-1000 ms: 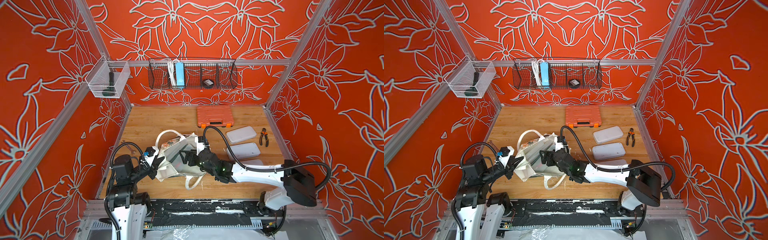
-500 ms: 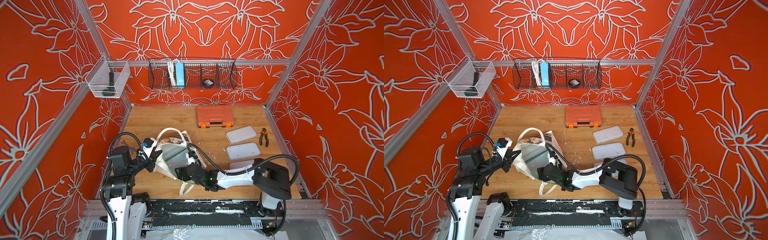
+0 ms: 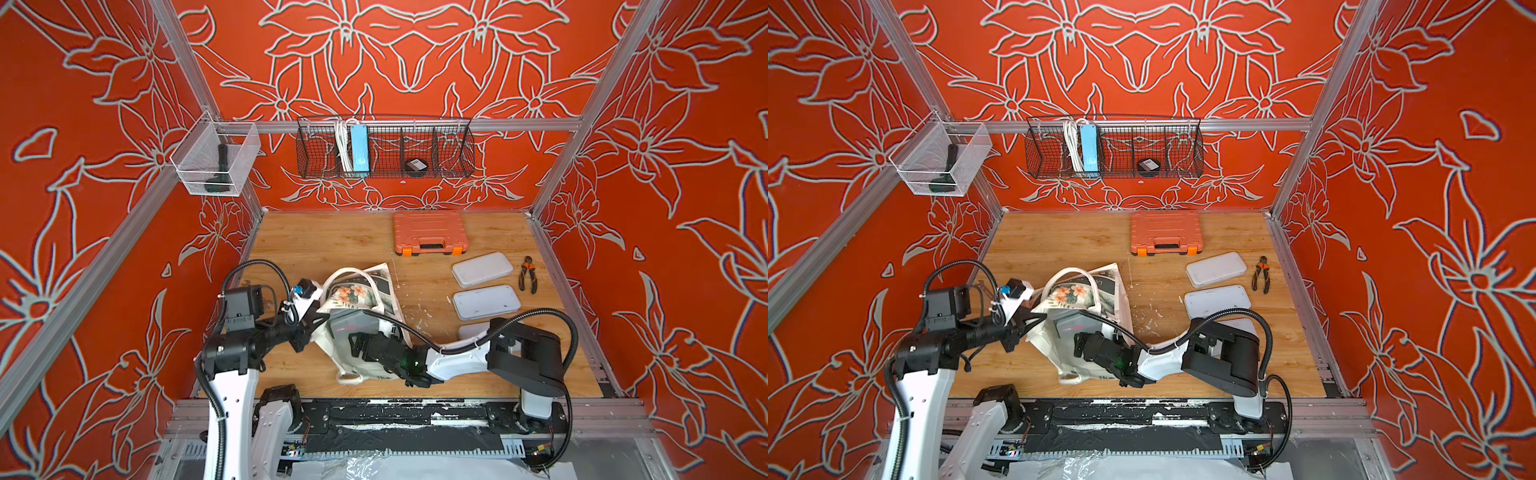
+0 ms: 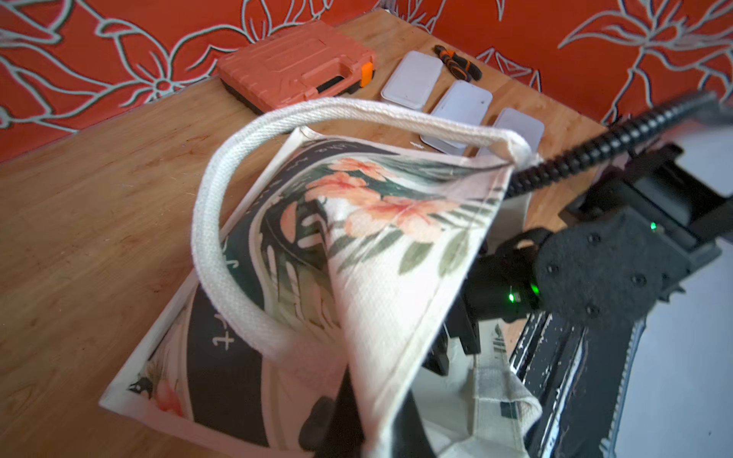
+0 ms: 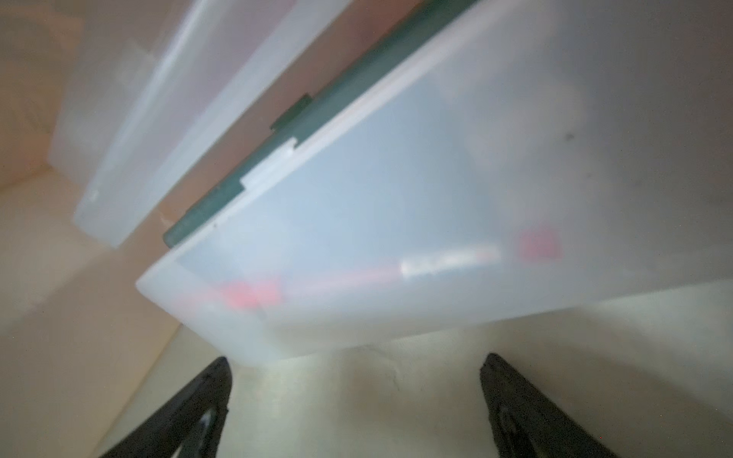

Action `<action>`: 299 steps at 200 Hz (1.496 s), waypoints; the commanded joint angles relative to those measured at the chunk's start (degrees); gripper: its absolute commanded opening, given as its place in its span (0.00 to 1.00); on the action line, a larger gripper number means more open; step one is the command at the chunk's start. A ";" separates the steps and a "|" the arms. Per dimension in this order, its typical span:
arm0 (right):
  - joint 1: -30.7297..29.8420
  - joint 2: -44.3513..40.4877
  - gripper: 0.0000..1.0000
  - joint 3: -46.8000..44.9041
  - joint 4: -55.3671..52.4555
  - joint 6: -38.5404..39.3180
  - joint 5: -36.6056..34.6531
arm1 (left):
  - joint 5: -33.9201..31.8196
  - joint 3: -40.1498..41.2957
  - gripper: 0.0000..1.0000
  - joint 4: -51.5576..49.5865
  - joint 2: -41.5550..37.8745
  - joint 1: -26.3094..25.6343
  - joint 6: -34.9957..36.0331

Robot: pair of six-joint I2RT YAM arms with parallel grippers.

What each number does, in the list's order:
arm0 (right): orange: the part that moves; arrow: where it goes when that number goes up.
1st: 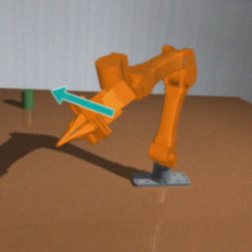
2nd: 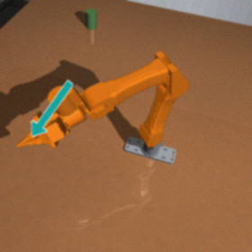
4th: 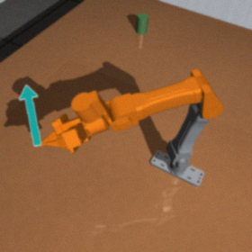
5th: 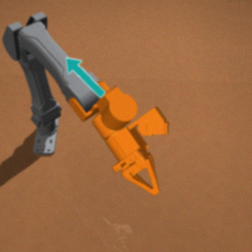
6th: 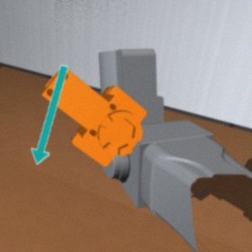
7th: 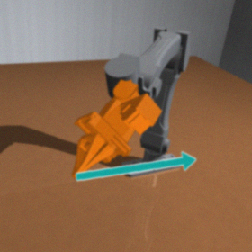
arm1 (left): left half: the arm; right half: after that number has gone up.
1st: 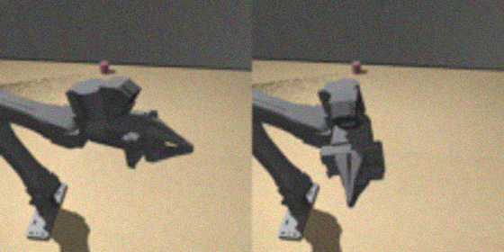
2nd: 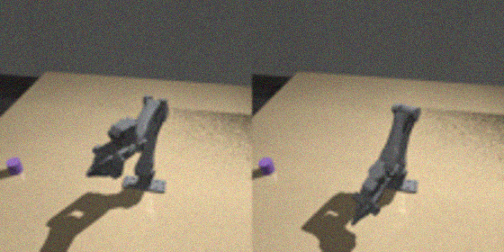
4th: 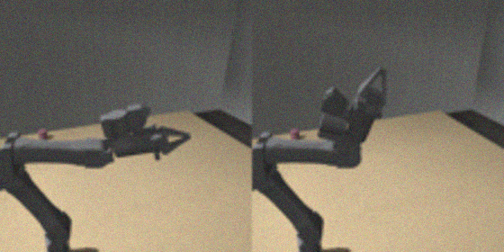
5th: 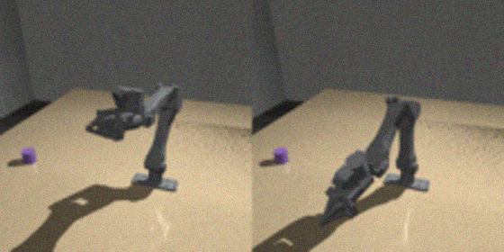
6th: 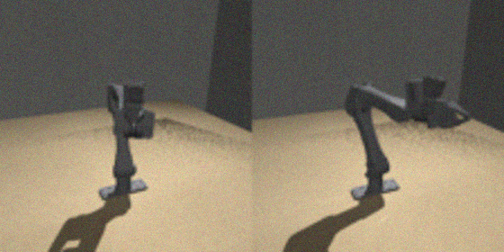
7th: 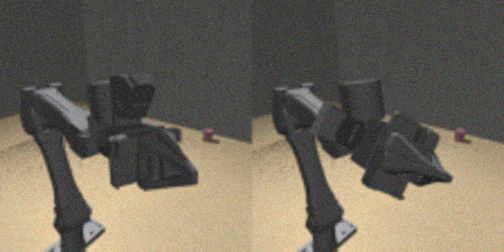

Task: Take out the pencil case from the canvas bag
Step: Pick up the pencil case from the canvas bag.

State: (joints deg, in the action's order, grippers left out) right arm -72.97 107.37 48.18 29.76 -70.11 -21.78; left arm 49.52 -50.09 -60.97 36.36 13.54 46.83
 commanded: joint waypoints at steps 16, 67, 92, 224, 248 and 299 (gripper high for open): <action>0.19 2.19 0.98 -3.86 9.63 -19.73 -5.78 | 3.12 6.82 0.00 -3.55 -9.79 0.14 18.58; 0.89 7.13 0.98 1.92 2.85 -37.74 -5.61 | 6.62 6.37 0.00 -7.35 -9.15 0.15 23.04; 0.95 11.96 0.98 2.05 8.45 -44.02 -6.99 | 8.94 5.63 0.00 -7.92 -8.58 0.15 22.71; 5.56 9.03 0.58 6.51 -3.11 -21.63 1.98 | 9.34 9.18 0.00 6.91 -16.43 0.10 0.56; 5.43 5.26 0.58 9.81 -7.98 -12.37 3.84 | 6.38 10.49 0.00 10.52 -17.11 0.10 -3.14; 5.10 0.52 0.58 10.63 -11.08 -4.38 4.91 | 4.09 9.35 0.00 8.79 -12.75 0.13 -3.54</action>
State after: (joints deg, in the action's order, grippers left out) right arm -68.18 110.28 58.41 24.86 -82.98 -16.73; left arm 52.01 -39.51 -51.90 22.02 13.87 43.81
